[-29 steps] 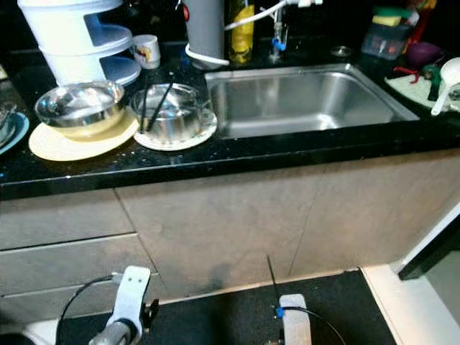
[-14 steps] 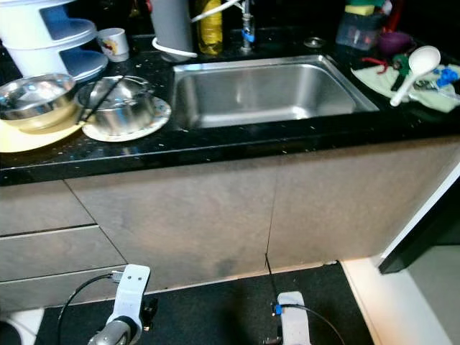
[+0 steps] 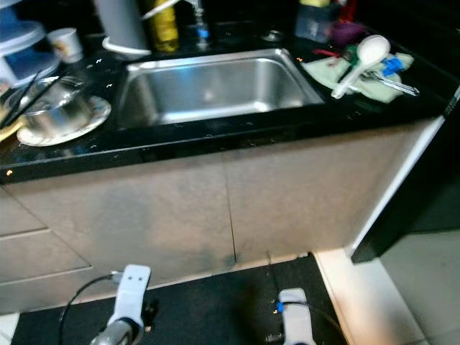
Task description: Kitchen organization
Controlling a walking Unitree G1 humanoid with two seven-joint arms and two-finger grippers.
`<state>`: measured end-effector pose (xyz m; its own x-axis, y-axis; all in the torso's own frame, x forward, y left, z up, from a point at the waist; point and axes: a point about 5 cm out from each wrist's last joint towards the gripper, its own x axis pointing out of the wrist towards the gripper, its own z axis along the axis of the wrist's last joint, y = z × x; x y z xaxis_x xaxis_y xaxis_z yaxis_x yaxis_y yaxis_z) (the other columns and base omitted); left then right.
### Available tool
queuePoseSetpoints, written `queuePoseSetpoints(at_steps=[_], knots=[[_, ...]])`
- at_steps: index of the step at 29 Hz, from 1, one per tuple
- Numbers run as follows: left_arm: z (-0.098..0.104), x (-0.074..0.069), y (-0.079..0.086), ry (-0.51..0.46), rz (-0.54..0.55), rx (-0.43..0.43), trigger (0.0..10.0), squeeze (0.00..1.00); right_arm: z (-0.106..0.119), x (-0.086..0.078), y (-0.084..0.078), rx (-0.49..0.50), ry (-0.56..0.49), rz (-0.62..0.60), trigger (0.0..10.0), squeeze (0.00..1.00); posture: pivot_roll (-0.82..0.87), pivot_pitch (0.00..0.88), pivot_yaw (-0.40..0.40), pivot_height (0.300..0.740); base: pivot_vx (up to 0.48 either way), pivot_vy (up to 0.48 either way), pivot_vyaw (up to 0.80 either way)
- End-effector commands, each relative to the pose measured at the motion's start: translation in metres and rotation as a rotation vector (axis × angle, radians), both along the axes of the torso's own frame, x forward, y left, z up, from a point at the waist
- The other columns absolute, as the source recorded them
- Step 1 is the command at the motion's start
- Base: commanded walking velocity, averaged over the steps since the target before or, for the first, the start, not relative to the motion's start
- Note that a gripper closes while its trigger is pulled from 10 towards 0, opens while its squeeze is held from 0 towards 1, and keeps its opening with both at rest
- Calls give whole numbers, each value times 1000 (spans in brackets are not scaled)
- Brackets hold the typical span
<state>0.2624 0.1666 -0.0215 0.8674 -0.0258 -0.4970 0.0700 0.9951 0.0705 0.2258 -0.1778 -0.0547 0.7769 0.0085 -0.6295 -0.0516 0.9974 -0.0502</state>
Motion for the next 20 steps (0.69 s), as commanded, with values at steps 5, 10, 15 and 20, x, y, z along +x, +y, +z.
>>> queuePoseSetpoints(at_steps=[5,10,15,20], knots=[[-8,-8,6,49,52,-56,10000,0,-6,-8,8,15,34,12,10000,0,-75,190,21,740,0,-271,0],[-5,-6,7,38,77,-99,10000,0,-6,-8,8,16,33,11,10000,0,-75,190,21,740,0,384,0],[-3,-4,7,27,75,-97,10000,0,-6,-8,9,17,32,12,10000,0,-73,191,22,740,0,480,0],[-3,-4,8,23,76,-97,10000,0,-6,-8,9,18,32,12,10000,0,-73,188,25,740,0,384,0]])
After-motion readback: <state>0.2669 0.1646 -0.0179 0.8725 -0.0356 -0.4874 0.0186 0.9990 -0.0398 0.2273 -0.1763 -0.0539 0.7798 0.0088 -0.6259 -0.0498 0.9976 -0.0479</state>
